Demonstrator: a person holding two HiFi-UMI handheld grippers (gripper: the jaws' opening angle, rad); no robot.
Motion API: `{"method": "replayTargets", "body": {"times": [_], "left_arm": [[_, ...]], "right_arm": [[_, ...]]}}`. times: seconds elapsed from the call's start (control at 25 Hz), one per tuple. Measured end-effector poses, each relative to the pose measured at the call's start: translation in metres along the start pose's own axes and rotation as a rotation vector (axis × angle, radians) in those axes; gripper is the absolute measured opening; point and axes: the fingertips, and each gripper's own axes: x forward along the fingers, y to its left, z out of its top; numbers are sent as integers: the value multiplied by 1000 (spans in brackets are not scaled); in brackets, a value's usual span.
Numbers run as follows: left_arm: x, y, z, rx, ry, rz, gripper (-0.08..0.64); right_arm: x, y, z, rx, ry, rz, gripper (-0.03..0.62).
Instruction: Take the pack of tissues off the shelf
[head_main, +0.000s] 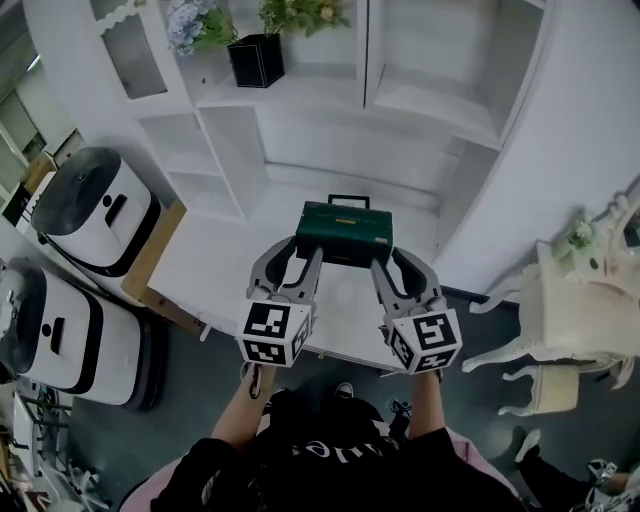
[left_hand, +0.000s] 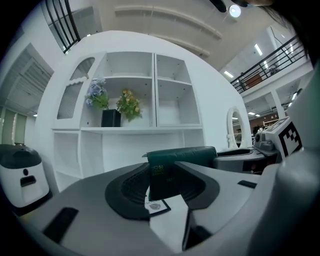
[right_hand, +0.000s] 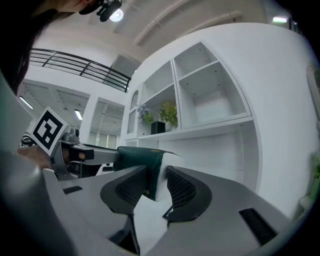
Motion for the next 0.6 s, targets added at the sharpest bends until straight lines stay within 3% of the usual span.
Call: {"method": "replayTargets", "body": {"times": [0.24, 0.6], "left_arm": [[-34, 20, -27, -33, 45, 19, 143], [-116, 57, -45, -73, 41, 9, 144]], "right_arm": [[0, 41, -21, 31, 45, 19, 155], [-15, 132, -26, 27, 69, 3, 153]]}}
